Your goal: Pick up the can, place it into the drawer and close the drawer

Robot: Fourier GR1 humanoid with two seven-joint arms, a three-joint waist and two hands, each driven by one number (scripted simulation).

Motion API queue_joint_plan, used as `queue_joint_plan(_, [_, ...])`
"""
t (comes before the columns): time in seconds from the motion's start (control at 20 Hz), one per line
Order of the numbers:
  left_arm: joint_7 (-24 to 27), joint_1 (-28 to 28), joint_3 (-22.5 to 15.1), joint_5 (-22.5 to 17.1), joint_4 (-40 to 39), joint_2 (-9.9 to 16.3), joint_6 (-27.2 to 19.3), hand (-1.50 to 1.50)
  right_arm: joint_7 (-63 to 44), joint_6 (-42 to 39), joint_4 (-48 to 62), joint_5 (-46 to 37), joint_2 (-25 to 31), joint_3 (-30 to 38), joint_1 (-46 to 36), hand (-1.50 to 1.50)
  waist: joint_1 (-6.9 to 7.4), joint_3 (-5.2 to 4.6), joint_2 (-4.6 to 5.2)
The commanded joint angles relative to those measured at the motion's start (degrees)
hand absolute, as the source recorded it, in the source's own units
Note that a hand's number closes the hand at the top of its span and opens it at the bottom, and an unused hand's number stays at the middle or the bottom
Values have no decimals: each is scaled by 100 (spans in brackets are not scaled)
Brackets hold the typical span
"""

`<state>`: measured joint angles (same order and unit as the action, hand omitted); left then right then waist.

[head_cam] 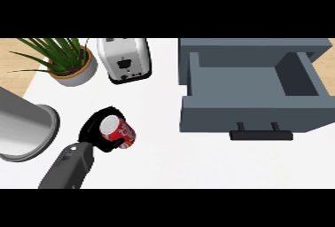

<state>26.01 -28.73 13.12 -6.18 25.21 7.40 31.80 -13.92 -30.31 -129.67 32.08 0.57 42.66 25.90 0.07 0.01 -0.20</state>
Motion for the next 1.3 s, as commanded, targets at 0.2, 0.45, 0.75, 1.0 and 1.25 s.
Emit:
queue_joint_plan(0.2, [308,89,710,-645,875,-556,-1871,150,-128,-28,-252,338,-55,158,293,-150,0,5,-27])
queue_joint_plan(0.45, [-580,52,-161,-1142,2117,-728,-2424,150,-207,201,99,98,232,156,-262,-150,48,8,-32])
queue_joint_plan(0.75, [-1542,640,-833,-1146,4153,-737,-3372,150,-70,-84,-342,378,-55,156,474,-150,-12,5,-32])
queue_joint_plan(1.0, [-2340,294,-1094,-1049,4980,-739,-4008,150,254,256,-35,-255,-55,-417,99,-150,-22,3,4])
queue_joint_plan(1.25, [-2944,-43,-1546,-885,5378,-740,-4601,150,-213,169,-359,381,13,72,254,-150,-61,-1,9])
